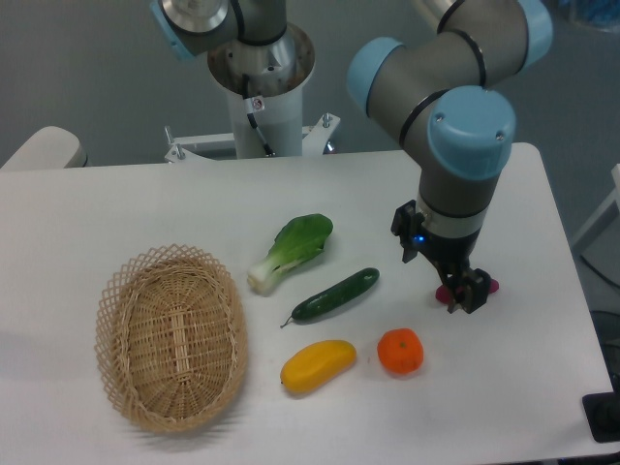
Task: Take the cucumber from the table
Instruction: 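Move the gripper over the green cucumber beside the bok choy, then lower the gripper onto the cucumber and close on it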
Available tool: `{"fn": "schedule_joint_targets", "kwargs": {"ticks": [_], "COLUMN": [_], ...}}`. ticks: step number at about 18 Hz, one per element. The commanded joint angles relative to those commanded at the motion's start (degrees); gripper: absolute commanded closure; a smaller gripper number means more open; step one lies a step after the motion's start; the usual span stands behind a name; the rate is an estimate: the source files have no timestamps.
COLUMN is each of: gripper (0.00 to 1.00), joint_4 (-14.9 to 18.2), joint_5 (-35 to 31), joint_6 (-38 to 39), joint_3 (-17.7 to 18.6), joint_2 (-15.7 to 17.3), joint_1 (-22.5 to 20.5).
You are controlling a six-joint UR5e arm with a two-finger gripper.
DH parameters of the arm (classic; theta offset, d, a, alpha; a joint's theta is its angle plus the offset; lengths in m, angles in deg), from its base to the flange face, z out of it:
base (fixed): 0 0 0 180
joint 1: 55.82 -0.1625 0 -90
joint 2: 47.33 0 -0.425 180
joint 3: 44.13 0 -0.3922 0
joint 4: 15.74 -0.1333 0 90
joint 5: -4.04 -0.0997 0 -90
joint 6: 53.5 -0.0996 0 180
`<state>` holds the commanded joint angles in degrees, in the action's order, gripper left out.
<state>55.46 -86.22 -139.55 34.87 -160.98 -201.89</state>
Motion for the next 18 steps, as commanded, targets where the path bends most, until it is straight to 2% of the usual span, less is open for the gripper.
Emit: {"fn": "schedule_joint_targets", "kwargs": {"ticks": [3,5,7,9,11,12,18], "gripper": [0.00,0.00,0.00,0.00,0.00,0.00,0.00], "joint_4": [-3.3,-4.3,-5.6,-10.0,-14.6,-15.8,-15.9], "joint_5": [-0.5,-0.7,-3.5,-6.7,-7.3,-7.4,-7.2], "joint_6": [1.9,5.2,6.2,5.8,6.1,6.1,6.4], "joint_3": [3.7,5.3,8.4,12.2,15.6,16.4,18.9], "joint_2": [0.3,0.3,0.2,0.4,0.1,-0.1,-1.3], "joint_1": [2.1,3.2,3.7,4.6,5.7,6.1,6.9]}}
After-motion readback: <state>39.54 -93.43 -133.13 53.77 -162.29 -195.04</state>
